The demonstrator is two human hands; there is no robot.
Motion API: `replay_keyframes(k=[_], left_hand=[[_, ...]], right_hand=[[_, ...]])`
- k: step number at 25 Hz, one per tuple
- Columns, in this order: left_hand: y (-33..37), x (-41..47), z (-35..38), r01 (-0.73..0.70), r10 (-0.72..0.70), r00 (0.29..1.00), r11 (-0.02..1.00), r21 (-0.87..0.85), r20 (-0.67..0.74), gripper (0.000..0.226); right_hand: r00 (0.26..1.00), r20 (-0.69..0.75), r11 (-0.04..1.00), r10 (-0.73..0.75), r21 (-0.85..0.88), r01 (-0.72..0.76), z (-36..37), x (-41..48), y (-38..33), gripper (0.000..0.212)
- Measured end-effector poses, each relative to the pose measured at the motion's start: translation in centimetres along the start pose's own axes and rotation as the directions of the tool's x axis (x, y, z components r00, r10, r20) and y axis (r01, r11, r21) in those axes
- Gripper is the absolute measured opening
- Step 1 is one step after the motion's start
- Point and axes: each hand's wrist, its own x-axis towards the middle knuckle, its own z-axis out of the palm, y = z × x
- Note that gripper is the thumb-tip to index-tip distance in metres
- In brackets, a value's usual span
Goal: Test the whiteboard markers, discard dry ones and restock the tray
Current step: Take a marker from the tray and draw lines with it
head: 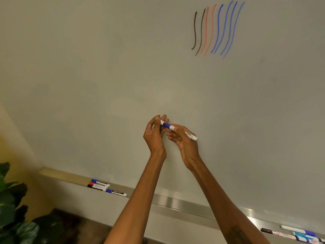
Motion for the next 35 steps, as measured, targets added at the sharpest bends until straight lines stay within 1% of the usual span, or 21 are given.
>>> replay_keyframes(k=[3, 7, 10, 16, 20, 22, 24, 26, 28, 30, 32, 35], left_hand=[[-0.1, -0.5, -1.4, -0.015, 0.015, 1.000, 0.999, 0.036, -0.006, 0.033], [-0.3, -0.7, -3.5, -0.007, 0.009, 0.999, 0.999, 0.051, -0.038, 0.035], [-0.4, -0.6, -5.1, -0.010, 0.014, 0.997, 0.998, 0.058, -0.073, 0.032], [-0.2, -0.5, -8.6, -0.009, 0.016, 0.992, 0.998, 0.056, -0.124, 0.036], [0.3, -0.3, -12.4, 0.020, -0.002, 0.989, 0.992, 0.121, -0.149, 0.034], [0.6, -0.2, -14.6, 0.037, -0.013, 0.984, 0.991, 0.132, -0.178, 0.033], [1.0, 0.0, -16.7, 0.038, -0.005, 0.971, 0.990, 0.134, -0.238, 0.031], [1.3, 0.0, -18.9, 0.047, 0.000, 0.949, 0.988, 0.145, -0.314, 0.029], [1.5, -0.2, -21.5, 0.078, -0.013, 0.922, 0.985, 0.153, -0.387, 0.028], [1.5, -0.5, -24.3, 0.122, -0.040, 0.889, 0.981, 0.152, -0.457, 0.028], [1.6, -0.9, -27.0, 0.170, -0.069, 0.853, 0.974, 0.150, -0.517, 0.027], [1.6, -2.1, -30.4, 0.257, -0.103, 0.829, 0.943, 0.211, -0.549, 0.026]], right_hand=[[1.000, 0.017, 1.000, -0.003, -0.020, 0.003, 0.8, -0.5, 1.0, 0.015], [1.000, -0.018, 0.998, 0.009, -0.060, -0.010, 1.9, -0.8, 2.8, 0.020], [0.999, -0.031, 0.997, 0.017, -0.075, -0.019, 2.6, -1.1, 4.3, 0.018], [1.000, -0.002, 0.996, 0.020, -0.085, -0.020, 4.6, -2.3, 7.2, 0.011], [0.997, 0.049, 0.989, 0.051, -0.142, -0.044, 6.0, -3.0, 9.8, 0.011], [0.990, 0.089, 0.984, 0.109, -0.151, -0.095, 6.9, -3.5, 11.6, 0.012], [0.969, 0.126, 0.973, 0.213, -0.120, -0.198, 7.6, -4.1, 13.4, 0.018], [0.927, 0.160, 0.941, 0.339, -0.072, -0.332, 8.0, -4.7, 15.3, 0.025], [0.889, 0.176, 0.907, 0.422, -0.078, -0.415, 8.3, -5.3, 17.4, 0.029], [0.862, 0.183, 0.880, 0.472, -0.149, -0.450, 8.5, -5.8, 19.4, 0.026], [0.826, 0.204, 0.834, 0.526, -0.314, -0.454, 8.9, -6.3, 21.4, 0.023], [0.749, 0.271, 0.732, 0.605, -0.561, -0.388, 9.9, -7.4, 24.2, 0.019]])
